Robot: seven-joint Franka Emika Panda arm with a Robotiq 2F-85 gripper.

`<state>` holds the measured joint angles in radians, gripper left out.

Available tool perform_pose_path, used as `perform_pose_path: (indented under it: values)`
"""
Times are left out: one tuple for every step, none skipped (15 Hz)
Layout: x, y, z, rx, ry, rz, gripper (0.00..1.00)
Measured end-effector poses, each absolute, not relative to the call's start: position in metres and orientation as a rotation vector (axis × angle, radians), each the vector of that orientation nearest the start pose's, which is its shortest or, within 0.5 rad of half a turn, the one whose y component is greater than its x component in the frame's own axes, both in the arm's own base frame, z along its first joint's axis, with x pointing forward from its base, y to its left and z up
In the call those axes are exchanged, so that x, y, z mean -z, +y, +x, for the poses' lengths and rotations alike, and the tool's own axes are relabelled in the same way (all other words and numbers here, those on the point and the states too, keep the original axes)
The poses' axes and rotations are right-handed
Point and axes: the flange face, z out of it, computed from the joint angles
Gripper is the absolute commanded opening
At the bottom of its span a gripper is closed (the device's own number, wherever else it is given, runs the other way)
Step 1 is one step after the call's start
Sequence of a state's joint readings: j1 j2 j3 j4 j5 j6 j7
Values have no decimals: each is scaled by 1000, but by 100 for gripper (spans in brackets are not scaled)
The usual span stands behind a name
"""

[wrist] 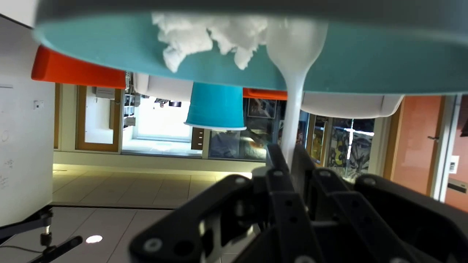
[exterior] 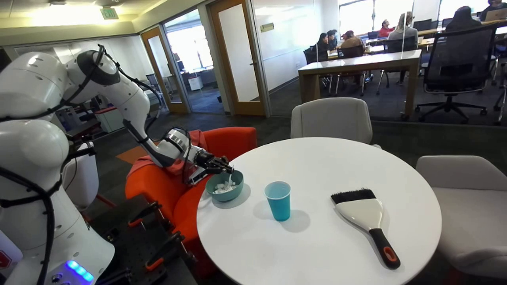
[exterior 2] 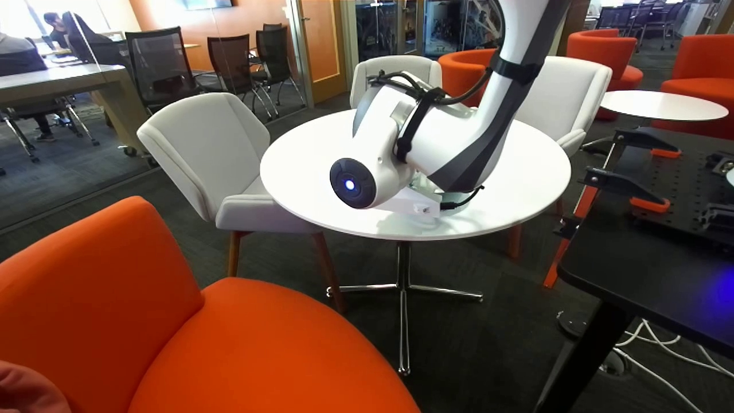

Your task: Use the spoon to stir the contents of the bowl

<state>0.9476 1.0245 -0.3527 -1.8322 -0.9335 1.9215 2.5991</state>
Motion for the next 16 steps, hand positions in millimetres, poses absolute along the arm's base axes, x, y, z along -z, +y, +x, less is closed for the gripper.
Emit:
perform_pose_path:
  values:
    - [3,232,475,-1199,-1105,1713,3]
    - [6,233,474,-1194,-1099,1742,3]
    - [8,234,473,-1192,-1091,1758,3]
    - [9,233,471,-1192,-1085,1760,3]
    - [9,231,469,-1188,-1080,1758,3]
    - [8,229,466,-1184,-1076,1754,3]
    - [7,226,462,-1175,-1070,1750,3]
    - [6,224,456,-1168,-1053,1744,3]
    - [4,223,449,-1152,-1035,1738,3]
    - [2,221,443,-1137,-1023,1734,3]
    - [-1,218,440,-1123,-1026,1730,3]
    - [-4,213,438,-1118,-1026,1724,3]
    - [-6,209,438,-1116,-1027,1716,3]
    - [-8,205,439,-1119,-1028,1708,3]
    - [-10,201,442,-1126,-1031,1697,3]
    - [-13,197,446,-1135,-1035,1686,3]
